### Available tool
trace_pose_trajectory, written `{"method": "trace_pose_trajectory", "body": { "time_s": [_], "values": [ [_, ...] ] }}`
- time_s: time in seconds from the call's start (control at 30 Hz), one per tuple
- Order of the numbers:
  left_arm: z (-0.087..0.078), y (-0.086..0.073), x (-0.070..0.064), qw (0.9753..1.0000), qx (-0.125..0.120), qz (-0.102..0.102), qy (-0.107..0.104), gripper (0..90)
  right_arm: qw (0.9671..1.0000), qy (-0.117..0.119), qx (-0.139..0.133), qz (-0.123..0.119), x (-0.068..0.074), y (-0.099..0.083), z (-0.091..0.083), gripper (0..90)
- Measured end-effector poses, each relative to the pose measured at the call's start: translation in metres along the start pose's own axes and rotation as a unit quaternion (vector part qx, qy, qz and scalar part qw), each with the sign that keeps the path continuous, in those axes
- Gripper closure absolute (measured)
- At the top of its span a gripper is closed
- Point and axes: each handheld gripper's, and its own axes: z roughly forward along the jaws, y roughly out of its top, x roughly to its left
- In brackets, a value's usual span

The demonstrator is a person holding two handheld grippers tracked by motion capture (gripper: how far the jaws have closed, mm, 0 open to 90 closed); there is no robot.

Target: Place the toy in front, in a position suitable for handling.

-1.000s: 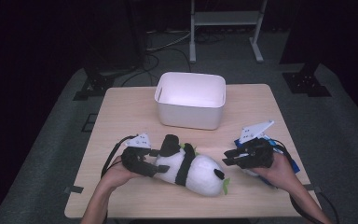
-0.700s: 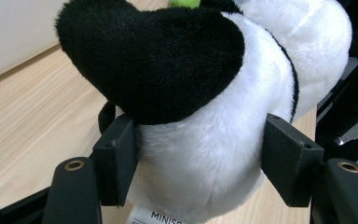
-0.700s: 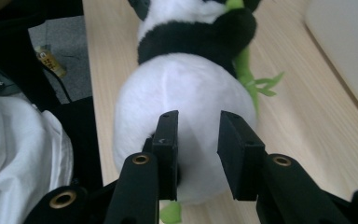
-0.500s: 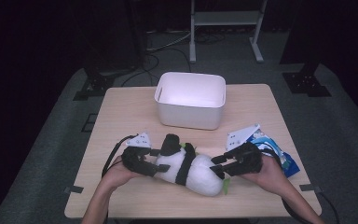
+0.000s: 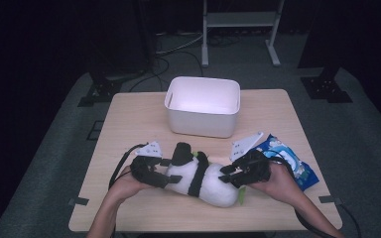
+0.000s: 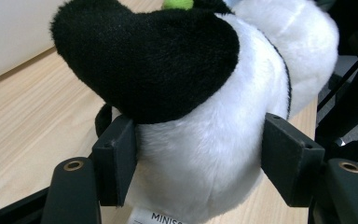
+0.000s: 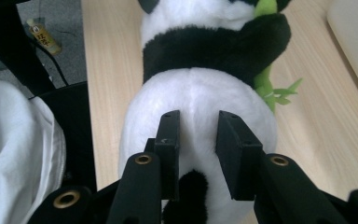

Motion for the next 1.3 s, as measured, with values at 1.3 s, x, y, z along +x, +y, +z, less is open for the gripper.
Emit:
{"method": "trace_pose_trajectory", "body": {
  "time_s": [1.3],
  "values": [
    [0.01,-0.003,-0.002,0.9997,0.018,0.009,-0.017,18.5,0.9984,-0.04,-0.011,0.038,-0.043,-0.009,-0.004,61.8]
  ]
}}
